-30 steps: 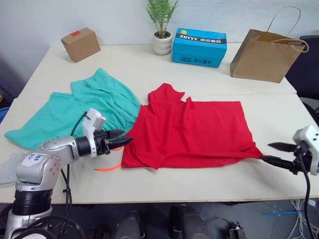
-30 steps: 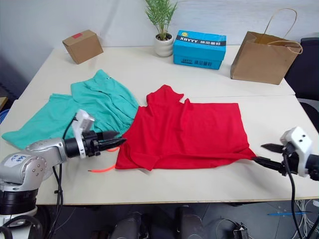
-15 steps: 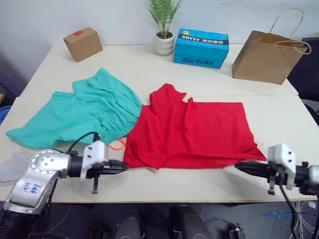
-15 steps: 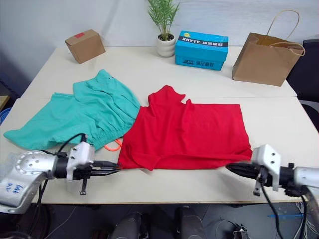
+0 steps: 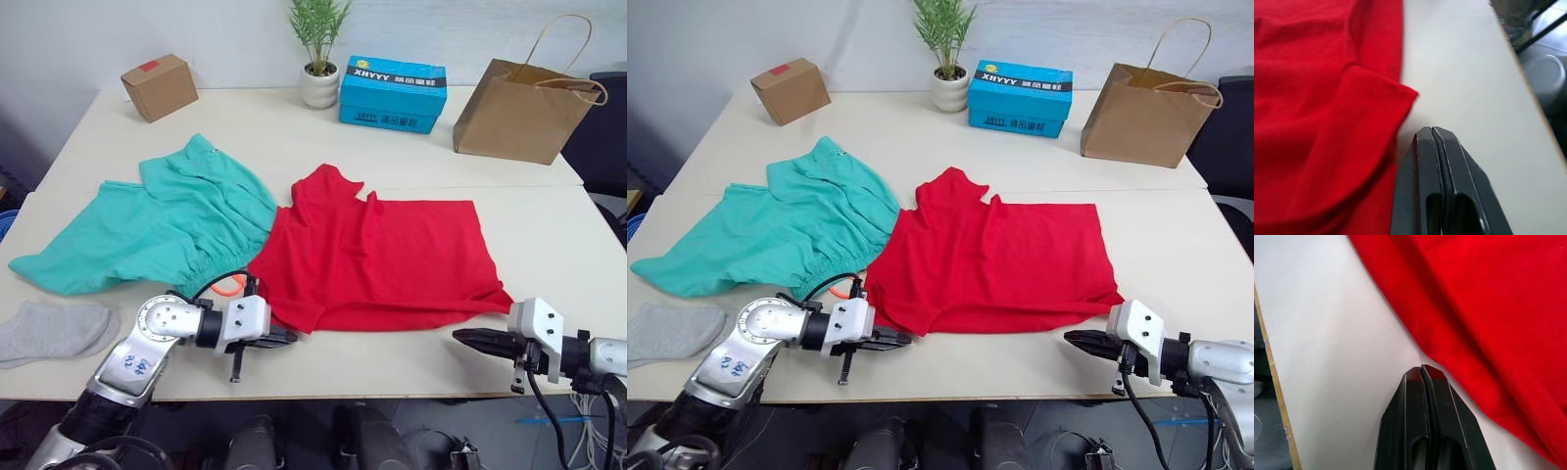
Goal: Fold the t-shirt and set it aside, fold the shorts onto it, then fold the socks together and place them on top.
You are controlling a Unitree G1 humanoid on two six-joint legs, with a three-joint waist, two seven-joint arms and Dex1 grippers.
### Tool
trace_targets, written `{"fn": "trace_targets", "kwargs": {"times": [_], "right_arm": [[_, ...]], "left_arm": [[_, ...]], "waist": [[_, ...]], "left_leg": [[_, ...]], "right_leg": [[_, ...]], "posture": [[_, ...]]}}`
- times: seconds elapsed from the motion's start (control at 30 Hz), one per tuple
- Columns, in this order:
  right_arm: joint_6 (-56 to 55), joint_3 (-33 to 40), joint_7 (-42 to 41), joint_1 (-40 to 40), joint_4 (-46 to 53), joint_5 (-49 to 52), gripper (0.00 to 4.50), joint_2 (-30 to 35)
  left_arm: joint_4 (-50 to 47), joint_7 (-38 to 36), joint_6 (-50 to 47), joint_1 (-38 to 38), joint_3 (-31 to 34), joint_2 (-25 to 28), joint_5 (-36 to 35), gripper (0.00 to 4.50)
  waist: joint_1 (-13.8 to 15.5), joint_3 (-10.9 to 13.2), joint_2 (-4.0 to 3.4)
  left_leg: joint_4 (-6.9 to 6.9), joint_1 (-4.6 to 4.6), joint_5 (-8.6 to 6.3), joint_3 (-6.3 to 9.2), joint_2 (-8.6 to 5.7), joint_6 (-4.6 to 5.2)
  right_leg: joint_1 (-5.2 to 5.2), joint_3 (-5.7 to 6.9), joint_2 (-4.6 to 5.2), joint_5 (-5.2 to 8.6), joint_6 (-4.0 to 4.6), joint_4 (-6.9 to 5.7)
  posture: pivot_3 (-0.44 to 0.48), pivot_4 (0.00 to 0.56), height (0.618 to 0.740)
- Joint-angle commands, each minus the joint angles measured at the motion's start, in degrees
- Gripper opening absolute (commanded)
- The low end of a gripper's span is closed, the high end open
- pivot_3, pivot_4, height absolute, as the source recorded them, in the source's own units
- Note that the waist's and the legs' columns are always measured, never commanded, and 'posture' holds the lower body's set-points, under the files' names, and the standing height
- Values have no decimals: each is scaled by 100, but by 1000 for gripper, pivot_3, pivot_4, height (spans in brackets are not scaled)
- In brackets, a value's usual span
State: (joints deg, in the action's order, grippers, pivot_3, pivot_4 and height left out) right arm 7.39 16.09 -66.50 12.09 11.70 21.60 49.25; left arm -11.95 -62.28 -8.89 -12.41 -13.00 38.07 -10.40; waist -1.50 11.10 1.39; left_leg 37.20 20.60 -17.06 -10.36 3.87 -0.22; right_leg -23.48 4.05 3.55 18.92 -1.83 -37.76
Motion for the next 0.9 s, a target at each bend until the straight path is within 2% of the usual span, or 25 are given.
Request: {"fn": "trace_targets", "kwargs": {"times": [0.03,0.3,0.47,0.6,0.73,0.8,0.9], "right_arm": [[7,170,104,50,259,124,0,-15],[114,287,394,99,412,206,0,-61],[306,346,535,4,468,398,0,-88],[579,185,775,-205,645,492,0,-156],[1068,-254,1199,-641,1085,566,0,-411],[1191,-428,1270,-729,1267,561,0,-488],[1126,-610,1314,-670,1331,388,0,-546]], "left_arm": [[19,115,-144,-109,96,-79,-95,13],[447,697,-349,-384,489,-578,-280,13],[356,980,-875,-495,749,-948,-690,13],[440,1263,-1066,-585,877,-1037,-696,13],[520,1696,-1409,-981,1171,-1148,-803,13],[454,1721,-1569,-1072,1288,-1142,-937,13],[347,1421,-1602,-1067,1411,-827,-1040,13]], "waist": [[-11,0,0],[9,-1,1],[8,-1,3],[-14,-2,3],[-3,-1,3],[-1,-2,4],[2,-2,4]], "left_leg": [[1,0,0,0,1,0],[5,-2,2,1,1,0],[5,-1,2,2,1,1],[4,-2,3,2,3,-1],[6,-2,6,4,4,-5],[7,-1,6,6,4,-5],[3,1,6,6,3,-6]], "right_leg": [[0,0,-1,0,0,-1],[2,1,0,-1,-1,-3],[3,1,0,-1,-3,-4],[2,1,-2,-1,-3,-5],[1,2,-3,-1,-2,-10],[2,3,-3,-1,-2,-10],[1,4,-3,-1,-3,-4]], "posture": [[0,150,740],[0,150,740],[0,150,740],[0,150,740],[0,150,740],[0,150,740],[0,150,740]]}}
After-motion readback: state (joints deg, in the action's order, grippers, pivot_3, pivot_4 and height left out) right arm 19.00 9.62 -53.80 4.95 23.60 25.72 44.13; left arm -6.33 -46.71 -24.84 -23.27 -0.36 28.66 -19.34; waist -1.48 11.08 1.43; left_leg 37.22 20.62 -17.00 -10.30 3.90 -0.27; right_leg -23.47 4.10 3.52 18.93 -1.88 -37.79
